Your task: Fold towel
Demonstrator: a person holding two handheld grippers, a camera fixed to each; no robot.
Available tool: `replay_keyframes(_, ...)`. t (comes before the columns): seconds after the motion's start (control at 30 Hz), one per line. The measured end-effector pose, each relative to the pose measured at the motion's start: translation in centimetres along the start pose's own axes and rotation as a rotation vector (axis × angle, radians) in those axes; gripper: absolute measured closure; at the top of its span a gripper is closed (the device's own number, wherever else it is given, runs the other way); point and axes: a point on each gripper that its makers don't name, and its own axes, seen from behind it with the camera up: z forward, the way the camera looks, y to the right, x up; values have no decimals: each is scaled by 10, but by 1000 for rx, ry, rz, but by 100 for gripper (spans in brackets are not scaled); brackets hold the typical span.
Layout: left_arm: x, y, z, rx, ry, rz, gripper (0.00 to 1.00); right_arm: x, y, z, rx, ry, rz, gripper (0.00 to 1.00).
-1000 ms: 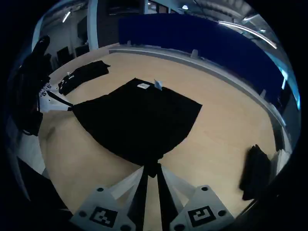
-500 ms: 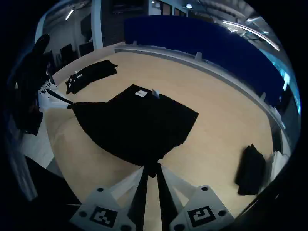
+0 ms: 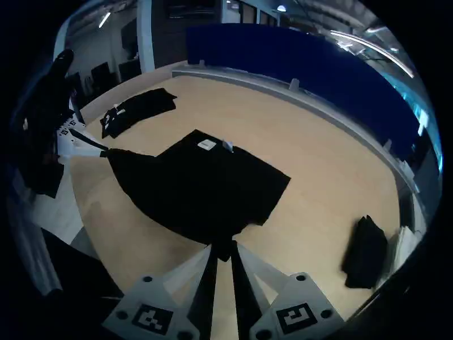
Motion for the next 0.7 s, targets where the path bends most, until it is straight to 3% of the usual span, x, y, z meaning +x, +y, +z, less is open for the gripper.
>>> replay_keyframes(0.3, 35, -12, 17, 10, 27, -2, 93, 25, 22, 15, -14, 14, 7, 84)
replay_keyframes(0.7, 82, -34, 56, 17, 67, 17, 92, 53, 58, 51, -44, 14, 22, 84)
